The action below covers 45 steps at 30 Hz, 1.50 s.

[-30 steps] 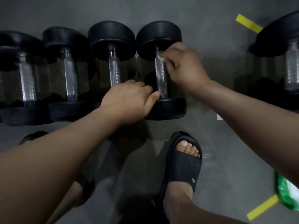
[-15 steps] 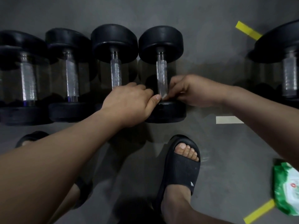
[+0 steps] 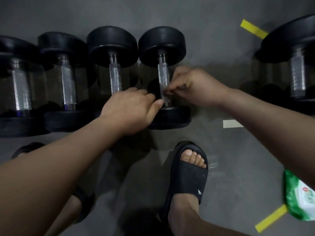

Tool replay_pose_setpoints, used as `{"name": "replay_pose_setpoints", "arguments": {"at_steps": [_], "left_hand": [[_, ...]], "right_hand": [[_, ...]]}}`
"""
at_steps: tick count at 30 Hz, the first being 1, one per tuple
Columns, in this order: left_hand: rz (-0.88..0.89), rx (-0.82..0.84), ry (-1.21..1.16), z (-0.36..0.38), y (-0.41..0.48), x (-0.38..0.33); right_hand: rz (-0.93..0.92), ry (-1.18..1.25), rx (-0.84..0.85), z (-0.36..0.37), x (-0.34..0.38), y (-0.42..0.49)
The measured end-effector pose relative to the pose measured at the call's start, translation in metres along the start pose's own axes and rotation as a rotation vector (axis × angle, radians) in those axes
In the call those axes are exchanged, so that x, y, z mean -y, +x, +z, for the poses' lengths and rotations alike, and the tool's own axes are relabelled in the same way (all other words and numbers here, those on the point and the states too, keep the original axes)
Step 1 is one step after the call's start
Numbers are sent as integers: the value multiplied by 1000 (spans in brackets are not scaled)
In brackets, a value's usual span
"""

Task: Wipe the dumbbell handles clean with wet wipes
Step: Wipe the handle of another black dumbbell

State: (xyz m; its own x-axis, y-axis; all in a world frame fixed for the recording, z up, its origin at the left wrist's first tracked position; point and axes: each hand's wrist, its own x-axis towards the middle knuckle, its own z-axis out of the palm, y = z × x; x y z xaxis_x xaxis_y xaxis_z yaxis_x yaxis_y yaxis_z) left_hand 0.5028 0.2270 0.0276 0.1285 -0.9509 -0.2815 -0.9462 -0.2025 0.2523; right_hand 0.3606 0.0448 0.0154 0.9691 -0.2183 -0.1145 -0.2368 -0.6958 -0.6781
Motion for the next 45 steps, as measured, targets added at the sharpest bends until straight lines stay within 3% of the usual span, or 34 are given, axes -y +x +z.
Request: {"name": "replay_pose_setpoints", "arguments": {"at_steps": [4,10,18,25,31,34,38,45], "left_hand": [[14,-16,1,0,-1,1],[71,31,21,-1,-3,7],[176,91,6,-4,-1,11],[106,20,76,4,-7,-14],[62,-13,3,3,5,-49],[41,87,-121,1,12,-55],[186,153,-213,4,11,-37],[205,192,-340,7,14,-25]], "right_hand": [[158,34,-228,14,-10,7],[80,96,32,6,-1,-6],[264,98,-373,19,-17,24],[150,45,-166,9,-17,-6],[241,43,-412,10,-21,13],[248,39,-376,7,-24,-2],[121,-89,-337,7,-25,-16],[169,-118,-424,12,-25,0]]}}
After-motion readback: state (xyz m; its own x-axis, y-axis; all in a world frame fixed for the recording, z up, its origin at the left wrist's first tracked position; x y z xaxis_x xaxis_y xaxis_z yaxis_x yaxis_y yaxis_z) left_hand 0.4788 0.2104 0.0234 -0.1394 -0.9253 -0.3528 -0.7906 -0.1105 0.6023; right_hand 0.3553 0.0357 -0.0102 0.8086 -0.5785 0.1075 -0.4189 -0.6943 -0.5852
